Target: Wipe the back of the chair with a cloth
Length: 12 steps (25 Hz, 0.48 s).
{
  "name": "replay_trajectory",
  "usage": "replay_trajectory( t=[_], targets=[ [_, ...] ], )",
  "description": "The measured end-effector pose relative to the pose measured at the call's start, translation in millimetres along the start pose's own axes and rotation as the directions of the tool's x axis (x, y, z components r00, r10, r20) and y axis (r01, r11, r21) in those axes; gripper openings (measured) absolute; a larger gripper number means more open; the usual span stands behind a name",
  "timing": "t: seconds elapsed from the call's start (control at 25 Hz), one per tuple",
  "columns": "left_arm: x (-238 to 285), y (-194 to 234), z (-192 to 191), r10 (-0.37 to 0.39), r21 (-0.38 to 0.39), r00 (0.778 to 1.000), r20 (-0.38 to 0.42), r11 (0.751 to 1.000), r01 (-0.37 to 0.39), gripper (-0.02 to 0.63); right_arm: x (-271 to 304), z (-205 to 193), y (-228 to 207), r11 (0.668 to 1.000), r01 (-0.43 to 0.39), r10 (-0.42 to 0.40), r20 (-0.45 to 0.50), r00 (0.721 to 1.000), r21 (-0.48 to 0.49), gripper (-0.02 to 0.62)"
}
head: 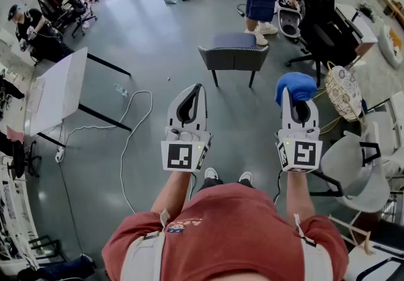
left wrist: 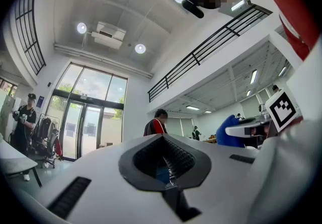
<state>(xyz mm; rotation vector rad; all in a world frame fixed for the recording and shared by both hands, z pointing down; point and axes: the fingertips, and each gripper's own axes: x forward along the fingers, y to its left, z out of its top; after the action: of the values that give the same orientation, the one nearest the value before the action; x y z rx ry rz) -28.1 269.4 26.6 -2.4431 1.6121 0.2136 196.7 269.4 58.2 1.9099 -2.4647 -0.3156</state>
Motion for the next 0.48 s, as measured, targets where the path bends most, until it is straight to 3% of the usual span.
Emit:
replay_trajectory(
  t=[0.48],
  targets=[
    [-10, 12, -6, -0.002, -0.026, 1.000, -0.007, 1.000, 0.002, 0.014, 4, 3, 20, 1.000, -0.008, 0.008, -0.010, 1.000, -0.009, 0.060]
  ],
)
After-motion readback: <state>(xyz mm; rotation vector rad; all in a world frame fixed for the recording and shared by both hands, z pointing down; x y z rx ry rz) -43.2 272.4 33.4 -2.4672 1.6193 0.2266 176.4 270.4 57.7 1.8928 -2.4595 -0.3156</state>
